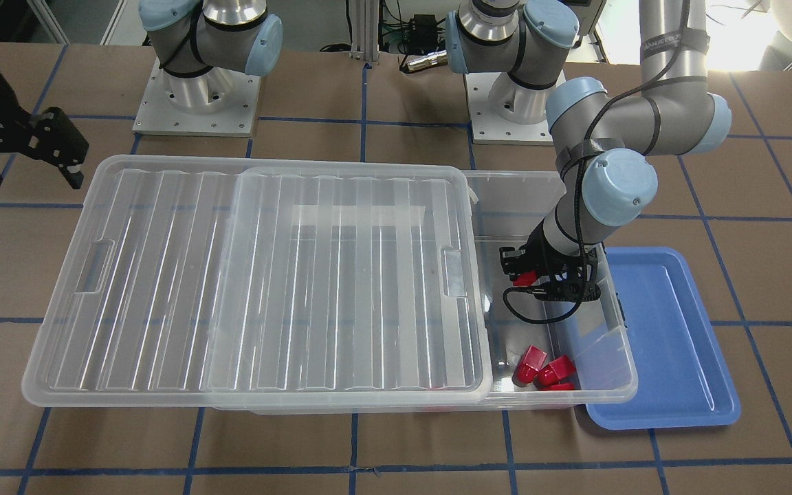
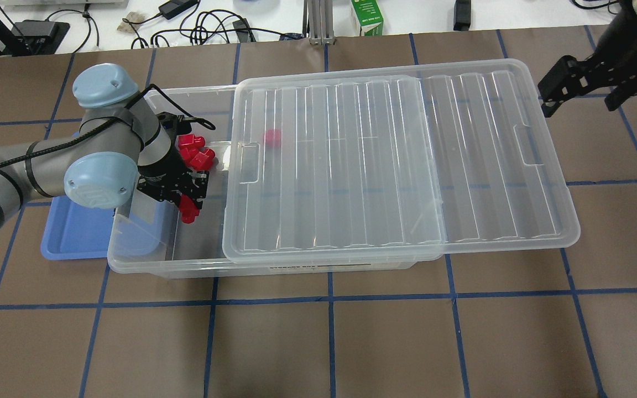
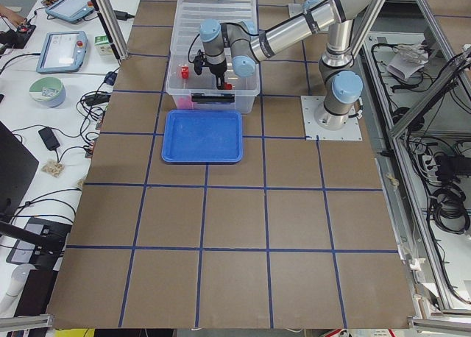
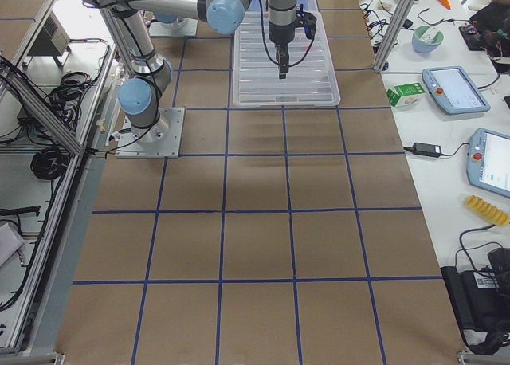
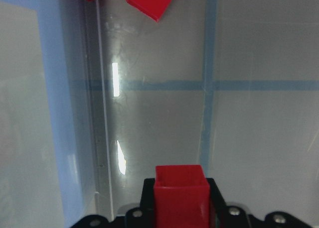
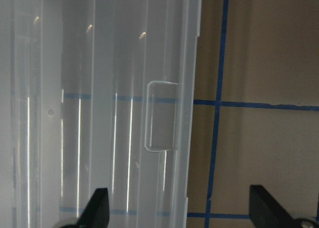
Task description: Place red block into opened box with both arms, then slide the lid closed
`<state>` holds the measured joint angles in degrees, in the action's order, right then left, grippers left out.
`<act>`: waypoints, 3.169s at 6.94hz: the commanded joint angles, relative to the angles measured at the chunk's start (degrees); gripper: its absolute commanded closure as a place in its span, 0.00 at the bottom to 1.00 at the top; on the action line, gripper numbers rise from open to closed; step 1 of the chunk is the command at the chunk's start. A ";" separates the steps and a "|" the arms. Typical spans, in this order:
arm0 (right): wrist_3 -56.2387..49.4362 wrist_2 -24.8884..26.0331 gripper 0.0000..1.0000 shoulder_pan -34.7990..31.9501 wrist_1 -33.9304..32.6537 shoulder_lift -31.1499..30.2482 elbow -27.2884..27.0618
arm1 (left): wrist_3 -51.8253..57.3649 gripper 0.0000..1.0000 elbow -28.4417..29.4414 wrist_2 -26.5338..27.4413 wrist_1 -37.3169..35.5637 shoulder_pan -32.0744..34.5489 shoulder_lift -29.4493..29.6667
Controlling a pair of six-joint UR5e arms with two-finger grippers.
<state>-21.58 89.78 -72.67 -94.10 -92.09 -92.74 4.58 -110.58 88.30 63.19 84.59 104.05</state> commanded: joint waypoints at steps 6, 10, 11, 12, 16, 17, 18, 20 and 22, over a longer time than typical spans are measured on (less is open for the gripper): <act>-6.37 1.62 0.00 7.98 -2.21 0.42 -6.63 | -0.53 0.71 -0.33 0.20 -1.76 0.41 2.91; -5.94 1.89 0.00 7.98 -14.18 6.57 -13.34 | -0.18 0.00 -0.96 0.47 -3.95 0.06 1.61; -5.76 1.80 0.00 7.98 -14.01 6.48 -13.51 | -0.27 0.00 0.88 0.64 -1.95 0.23 0.29; -5.15 1.45 0.00 7.72 -14.00 6.05 -13.52 | -0.27 0.00 5.16 0.64 4.77 0.40 -1.90; -2.78 -1.62 0.00 4.14 -14.43 6.48 -15.35 | -0.27 0.00 18.81 0.56 25.99 1.11 -11.57; 1.15 -1.63 0.00 2.29 -14.79 6.48 -15.27 | -0.44 0.00 18.91 0.56 27.23 1.28 -13.68; 3.27 -1.63 0.00 -0.34 -15.58 6.57 -15.45 | -0.45 0.00 18.83 0.56 27.94 1.37 -15.00; 8.91 -1.54 0.00 -6.93 -18.12 7.62 -15.27 | -0.45 0.00 18.30 0.38 27.60 2.50 -16.76; 13.48 -1.54 0.00 -11.51 -19.71 7.98 -14.92 | -0.45 0.00 18.04 1.25 26.99 3.13 -15.90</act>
<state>-10.41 88.21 -81.40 -112.62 -84.38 -107.75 4.13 -92.10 88.97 90.63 87.29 87.78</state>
